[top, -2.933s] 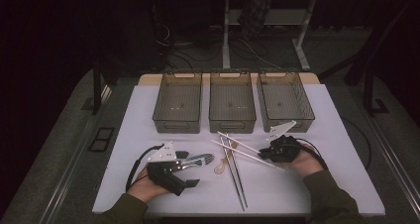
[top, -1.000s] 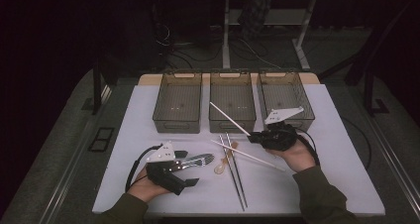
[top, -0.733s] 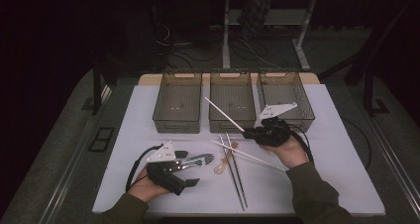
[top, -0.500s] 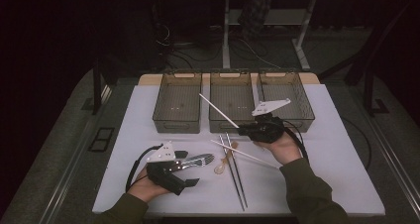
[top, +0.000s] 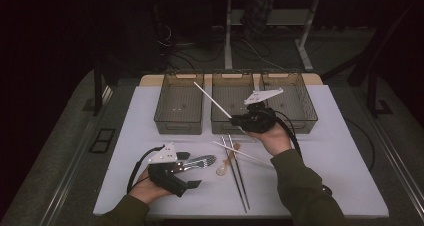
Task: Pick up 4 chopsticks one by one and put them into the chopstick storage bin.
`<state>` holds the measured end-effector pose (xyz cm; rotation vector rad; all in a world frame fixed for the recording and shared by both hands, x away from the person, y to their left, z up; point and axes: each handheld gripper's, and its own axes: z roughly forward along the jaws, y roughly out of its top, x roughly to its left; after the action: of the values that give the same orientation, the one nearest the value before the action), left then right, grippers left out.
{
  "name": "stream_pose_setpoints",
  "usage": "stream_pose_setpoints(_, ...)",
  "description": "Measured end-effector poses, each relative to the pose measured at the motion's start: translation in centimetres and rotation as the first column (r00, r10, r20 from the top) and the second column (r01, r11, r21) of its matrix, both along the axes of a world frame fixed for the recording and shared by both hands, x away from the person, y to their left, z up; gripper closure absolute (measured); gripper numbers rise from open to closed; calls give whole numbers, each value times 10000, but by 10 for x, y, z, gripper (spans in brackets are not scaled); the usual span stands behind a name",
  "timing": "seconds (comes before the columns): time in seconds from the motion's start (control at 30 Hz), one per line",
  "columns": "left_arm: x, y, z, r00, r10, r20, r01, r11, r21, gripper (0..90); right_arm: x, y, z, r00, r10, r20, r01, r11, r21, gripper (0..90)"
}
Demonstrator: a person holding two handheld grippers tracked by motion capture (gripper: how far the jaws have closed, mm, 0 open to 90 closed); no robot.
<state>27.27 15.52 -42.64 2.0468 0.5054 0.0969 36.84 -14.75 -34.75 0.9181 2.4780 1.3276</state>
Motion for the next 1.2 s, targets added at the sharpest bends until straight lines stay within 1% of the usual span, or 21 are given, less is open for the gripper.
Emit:
stream_pose_setpoints(0.1, 0, 0, 0, 10000, 4, 12, -4, 10000, 11, 4, 5, 6, 4, 9999, -128, 58, 127, 9998, 133, 833)
stream_pose_setpoints(0.17, 1, 1, 0, 10000, 11, 7, -11, 10000, -24, 4, 8, 11, 6, 9998, -189, 4, 189, 9996, 221, 833)
stream_pose_setpoints(0.23, 1, 1, 0, 10000, 8, -8, -8, 10000, -49, 4, 11, 16, 7, 9999, -154, -1, 154, 9996, 247, 833)
stream_pose_setpoints(0.37, 0, 1, 0, 10000, -41, -3, 41, 10000, -24, 4, 17, 27, 11, 9997, -240, 36, 239, 9995, 224, 833)
stream_pose_setpoints(0.6, 0, 1, 1, 10000, -36, 11, 36, 9999, -97, 4, 29, 48, 17, 9992, -385, 139, 382, 9991, 210, 833)
stream_pose_setpoints(0.63, 0, 1, 1, 10000, -47, 39, 47, 10000, -88, 4, 30, 52, 17, 9991, -417, 82, 415, 9989, 225, 833)
stream_pose_setpoints(0.8, 0, 1, 1, 10000, -65, 19, 65, 9999, -101, 4, 39, 71, 19, 9991, -378, 185, 378, 9993, 50, 833)
stream_pose_setpoints(0.97, 0, 2, 1, 10000, -70, 7, 70, 9998, -168, 5, 48, 88, 19, 9986, -489, 188, 488, 9988, 52, 833)
stream_pose_setpoints(1.1, 0, 2, 2, 10000, -77, 9, 77, 9998, -190, 5, 56, 100, 16, 9979, -616, 202, 615, 9981, 90, 833)
stream_pose_setpoints(1.2, 0, 3, 2, 10000, -49, 1, 49, 9996, -268, 5, 63, 109, 12, 9971, -742, 175, 742, 9972, -10, 833)
